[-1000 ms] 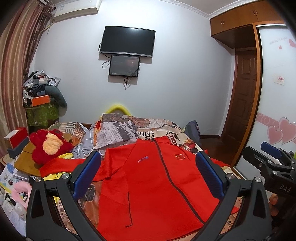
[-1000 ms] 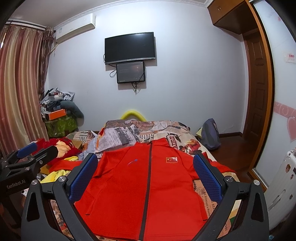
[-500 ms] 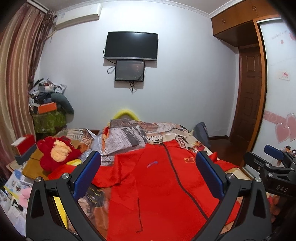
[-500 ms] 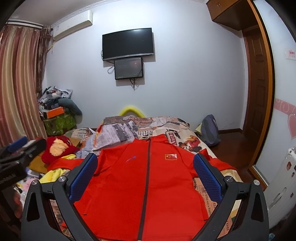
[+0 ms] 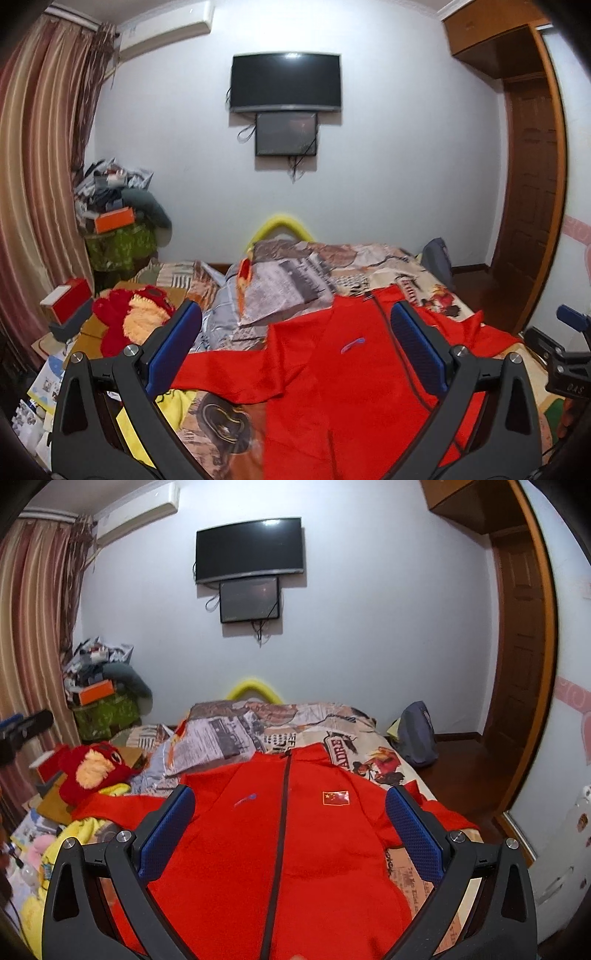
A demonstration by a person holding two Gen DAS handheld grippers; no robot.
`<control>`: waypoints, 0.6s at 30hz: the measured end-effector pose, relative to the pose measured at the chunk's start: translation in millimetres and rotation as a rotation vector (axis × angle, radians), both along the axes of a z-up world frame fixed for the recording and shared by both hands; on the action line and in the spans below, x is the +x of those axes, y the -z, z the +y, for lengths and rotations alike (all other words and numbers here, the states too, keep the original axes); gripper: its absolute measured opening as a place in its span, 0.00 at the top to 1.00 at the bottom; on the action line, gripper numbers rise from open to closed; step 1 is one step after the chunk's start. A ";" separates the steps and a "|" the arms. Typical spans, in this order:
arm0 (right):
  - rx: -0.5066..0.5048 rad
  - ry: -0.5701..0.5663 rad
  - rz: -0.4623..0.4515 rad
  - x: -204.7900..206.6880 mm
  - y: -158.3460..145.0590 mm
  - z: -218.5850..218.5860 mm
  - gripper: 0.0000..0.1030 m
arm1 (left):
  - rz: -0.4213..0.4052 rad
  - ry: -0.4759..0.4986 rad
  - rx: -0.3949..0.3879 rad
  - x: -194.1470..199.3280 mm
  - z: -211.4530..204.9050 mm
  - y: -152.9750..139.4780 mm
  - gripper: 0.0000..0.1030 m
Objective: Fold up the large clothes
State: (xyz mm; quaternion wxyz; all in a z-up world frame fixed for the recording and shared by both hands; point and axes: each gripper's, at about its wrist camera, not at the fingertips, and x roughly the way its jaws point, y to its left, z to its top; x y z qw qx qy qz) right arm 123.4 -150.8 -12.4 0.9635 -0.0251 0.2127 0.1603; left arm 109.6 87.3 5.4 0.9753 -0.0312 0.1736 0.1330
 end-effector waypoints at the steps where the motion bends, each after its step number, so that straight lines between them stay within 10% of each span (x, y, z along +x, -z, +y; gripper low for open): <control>1: -0.011 -0.005 0.005 4.7 2.4 2.6 0.01 | 0.015 -0.004 -0.014 6.4 10.2 2.5 0.00; 9: -0.041 -0.055 0.080 63.1 23.6 23.9 0.01 | 0.182 -0.060 -0.163 64.0 121.0 27.8 0.00; 18: -0.062 -0.027 0.190 135.7 44.1 43.2 0.01 | 0.437 -0.095 -0.489 86.8 237.1 136.4 0.01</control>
